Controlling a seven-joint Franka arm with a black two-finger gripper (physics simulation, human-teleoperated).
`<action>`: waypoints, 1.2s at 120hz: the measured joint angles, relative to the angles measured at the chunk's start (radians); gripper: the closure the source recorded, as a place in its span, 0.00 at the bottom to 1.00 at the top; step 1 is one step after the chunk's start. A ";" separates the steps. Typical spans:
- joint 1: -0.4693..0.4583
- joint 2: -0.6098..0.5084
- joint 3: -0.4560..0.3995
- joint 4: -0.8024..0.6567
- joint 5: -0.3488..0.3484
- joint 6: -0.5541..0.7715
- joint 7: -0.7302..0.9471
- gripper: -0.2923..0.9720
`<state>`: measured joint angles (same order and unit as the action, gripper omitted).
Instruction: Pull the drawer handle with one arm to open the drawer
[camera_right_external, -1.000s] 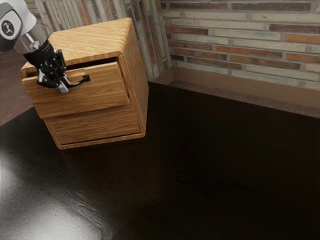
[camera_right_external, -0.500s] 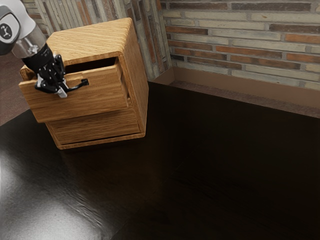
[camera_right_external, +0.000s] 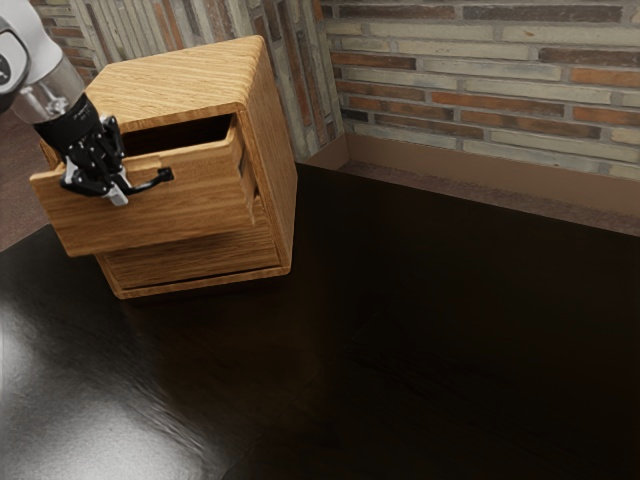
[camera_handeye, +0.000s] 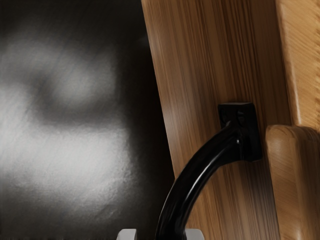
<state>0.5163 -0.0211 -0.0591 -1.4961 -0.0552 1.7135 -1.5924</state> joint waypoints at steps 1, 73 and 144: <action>0.001 -0.001 -0.001 -0.002 0.000 0.000 0.000 0.75; 0.007 -0.100 -0.029 -0.114 0.000 -0.001 0.000 0.75; 0.008 -0.207 -0.028 -0.218 -0.001 -0.011 0.000 0.75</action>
<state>0.5240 -0.2283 -0.0872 -1.7143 -0.0558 1.7021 -1.5926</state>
